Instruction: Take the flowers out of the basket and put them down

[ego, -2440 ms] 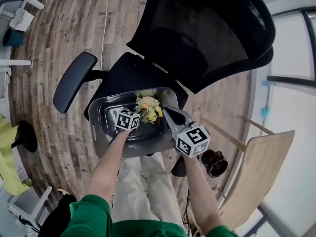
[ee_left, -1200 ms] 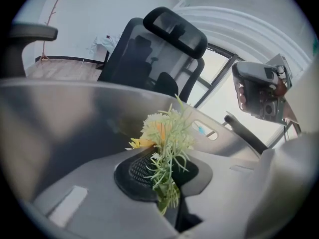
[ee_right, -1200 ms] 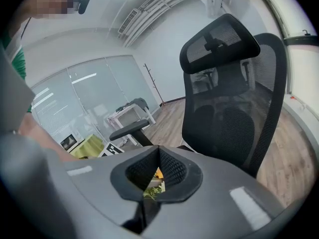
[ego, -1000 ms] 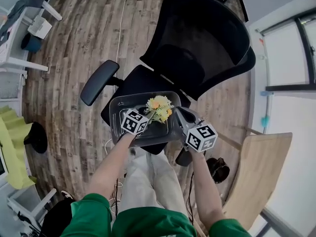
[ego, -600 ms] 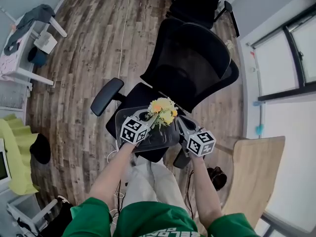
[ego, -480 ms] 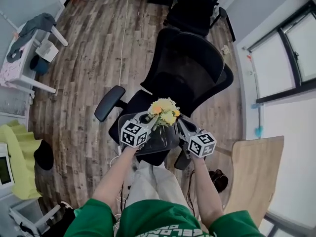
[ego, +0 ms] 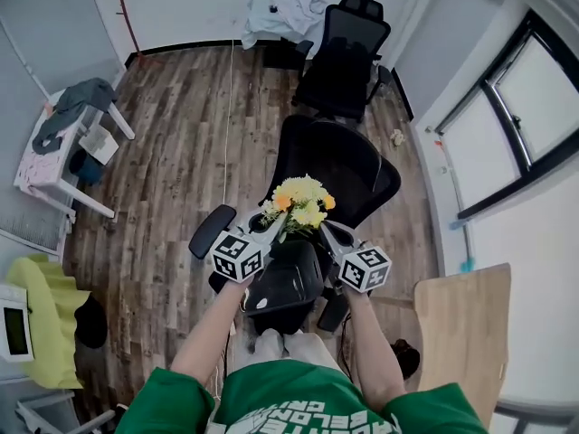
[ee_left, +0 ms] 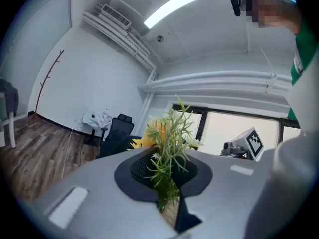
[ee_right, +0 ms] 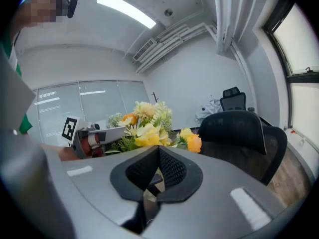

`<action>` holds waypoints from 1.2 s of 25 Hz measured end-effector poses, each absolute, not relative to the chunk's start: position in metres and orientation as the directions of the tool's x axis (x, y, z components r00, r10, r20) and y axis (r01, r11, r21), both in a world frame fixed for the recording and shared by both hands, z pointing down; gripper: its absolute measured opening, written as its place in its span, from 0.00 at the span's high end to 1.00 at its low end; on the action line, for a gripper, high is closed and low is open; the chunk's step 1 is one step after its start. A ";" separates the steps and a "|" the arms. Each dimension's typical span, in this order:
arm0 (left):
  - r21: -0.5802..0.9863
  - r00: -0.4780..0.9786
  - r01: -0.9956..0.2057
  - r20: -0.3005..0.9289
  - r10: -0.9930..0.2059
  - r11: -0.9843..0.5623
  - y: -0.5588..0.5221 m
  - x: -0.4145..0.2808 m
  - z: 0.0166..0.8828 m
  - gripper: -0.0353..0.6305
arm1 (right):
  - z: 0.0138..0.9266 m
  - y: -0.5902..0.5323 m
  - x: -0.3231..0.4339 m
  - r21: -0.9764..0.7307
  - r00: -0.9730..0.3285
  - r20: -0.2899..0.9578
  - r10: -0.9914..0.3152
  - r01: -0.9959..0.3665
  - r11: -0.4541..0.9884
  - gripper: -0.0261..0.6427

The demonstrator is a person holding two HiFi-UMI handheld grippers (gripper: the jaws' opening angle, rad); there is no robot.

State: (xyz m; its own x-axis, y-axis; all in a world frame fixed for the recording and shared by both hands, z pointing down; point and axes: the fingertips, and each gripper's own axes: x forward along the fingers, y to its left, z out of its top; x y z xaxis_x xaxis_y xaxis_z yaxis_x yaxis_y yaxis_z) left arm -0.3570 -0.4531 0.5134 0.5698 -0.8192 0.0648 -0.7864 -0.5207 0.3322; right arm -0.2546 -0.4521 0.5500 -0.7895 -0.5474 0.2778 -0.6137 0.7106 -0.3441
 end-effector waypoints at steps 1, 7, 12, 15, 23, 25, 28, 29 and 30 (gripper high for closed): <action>0.319 0.561 -0.793 0.051 -0.826 -0.519 -0.454 -0.362 0.502 0.85 | 0.540 -0.455 -0.258 -0.339 -0.793 0.262 -0.549 -0.609 0.717 0.95; 0.265 0.540 -0.812 0.004 -0.842 -0.520 -0.452 -0.385 0.456 0.85 | 0.495 -0.457 -0.276 -0.303 -0.813 0.202 -0.546 -0.583 0.754 0.95; 0.259 0.529 -0.818 -0.017 -0.849 -0.514 -0.450 -0.404 0.440 0.85 | 0.478 -0.455 -0.292 -0.281 -0.819 0.188 -0.542 -0.573 0.770 0.95; 0.255 0.534 -0.814 -0.024 -0.845 -0.521 -0.448 -0.405 0.433 0.85 | 0.470 -0.451 -0.292 -0.264 -0.816 0.186 -0.548 -0.578 0.772 0.95; 0.251 0.589 -0.777 -0.036 -0.807 -0.578 -0.441 -0.388 0.429 0.85 | 0.466 -0.433 -0.274 -0.255 -0.777 0.175 -0.604 -0.629 0.735 0.95; 0.249 0.614 -0.758 -0.039 -0.789 -0.603 -0.440 -0.372 0.430 0.85 | 0.466 -0.428 -0.259 -0.254 -0.758 0.164 -0.631 -0.650 0.716 0.95; 0.247 0.662 -0.720 -0.039 -0.749 -0.649 -0.437 -0.338 0.432 0.85 | 0.465 -0.419 -0.227 -0.257 -0.720 0.152 -0.677 -0.690 0.677 0.95; 0.245 0.678 -0.705 -0.040 -0.734 -0.665 -0.436 -0.325 0.431 0.85 | 0.464 -0.417 -0.215 -0.257 -0.705 0.150 -0.693 -0.705 0.661 0.95; 0.245 0.695 -0.690 -0.043 -0.718 -0.682 -0.434 -0.310 0.430 0.85 | 0.462 -0.413 -0.201 -0.258 -0.689 0.147 -0.709 -0.719 0.645 0.95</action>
State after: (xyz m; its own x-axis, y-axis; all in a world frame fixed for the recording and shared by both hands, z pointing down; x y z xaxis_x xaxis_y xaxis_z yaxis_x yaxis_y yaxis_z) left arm -0.3104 -0.4342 0.4297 0.6945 -0.7182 -0.0431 -0.6895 -0.6815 0.2452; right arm -0.2011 -0.4134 0.4624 -0.6893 -0.7093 0.1473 -0.7191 0.6453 -0.2576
